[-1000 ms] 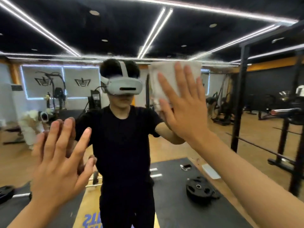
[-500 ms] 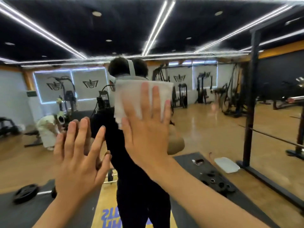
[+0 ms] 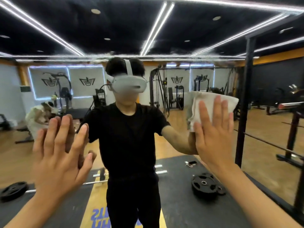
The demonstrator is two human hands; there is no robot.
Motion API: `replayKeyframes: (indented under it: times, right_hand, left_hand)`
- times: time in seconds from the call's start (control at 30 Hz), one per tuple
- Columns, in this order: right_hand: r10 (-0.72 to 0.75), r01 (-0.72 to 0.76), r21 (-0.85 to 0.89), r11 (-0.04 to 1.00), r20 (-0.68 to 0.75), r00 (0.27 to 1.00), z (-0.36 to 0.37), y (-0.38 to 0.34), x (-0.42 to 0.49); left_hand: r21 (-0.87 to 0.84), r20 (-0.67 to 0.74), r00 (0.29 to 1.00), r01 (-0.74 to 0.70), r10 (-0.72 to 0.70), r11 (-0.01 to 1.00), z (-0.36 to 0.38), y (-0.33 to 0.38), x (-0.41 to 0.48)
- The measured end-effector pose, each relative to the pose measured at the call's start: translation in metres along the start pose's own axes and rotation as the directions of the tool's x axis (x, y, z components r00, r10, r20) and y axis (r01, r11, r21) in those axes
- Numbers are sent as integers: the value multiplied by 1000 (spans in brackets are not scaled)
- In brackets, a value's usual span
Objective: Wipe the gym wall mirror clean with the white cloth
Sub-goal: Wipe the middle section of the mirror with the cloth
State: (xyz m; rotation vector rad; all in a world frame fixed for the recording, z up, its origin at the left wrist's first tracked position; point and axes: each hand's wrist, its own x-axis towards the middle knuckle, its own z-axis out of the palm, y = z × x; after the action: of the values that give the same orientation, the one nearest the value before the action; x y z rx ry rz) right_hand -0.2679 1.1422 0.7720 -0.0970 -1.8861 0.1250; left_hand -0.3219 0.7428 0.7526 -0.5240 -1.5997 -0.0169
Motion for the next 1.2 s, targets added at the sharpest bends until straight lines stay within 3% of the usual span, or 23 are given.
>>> replayKeyframes:
  times: [0.13,0.2,0.4,0.53,0.6,0.7,0.83,1.03,1.2]
  right_hand:
    - [343,-335,103,937,-78,936,18,-65,-7]
    - [388,-376,154,914,-58,920,28,-115,-19]
    - [-50,40,230,972,37,998,44,-227,-90]
    - [-359,352,148,924,22,933,51,-184,-102]
    - [-427,422,116,899,15,904,47,-136,-95]
    - [-338,337,58,940,18,941,36,-55,-84]
    - [-36,35,24,999,9,999,23,24,-68]
    - [136,-132,75,988,-41,990,27,2,-68]
    - [132,-125,87,988,-82,988,20,4,-66]
  left_hand:
    - [0,0,1000,20,-20,1000,3,1,-1]
    - [10,8,1000,23,-23,1000,3,0,-1]
    - [15,28,1000,3,-4,1000,2,-3,-2]
    - [16,32,999,-12,11,1000,-1,-7,-1]
    - [13,19,1000,-12,11,1000,-2,-6,-1]
    - [0,4,1000,-15,15,1000,-1,-5,0]
    - [-8,19,1000,-8,8,1000,1,-4,0]
    - [-22,23,1000,0,0,1000,0,-5,-1]
    - [-35,40,999,24,-23,999,-3,-5,0]
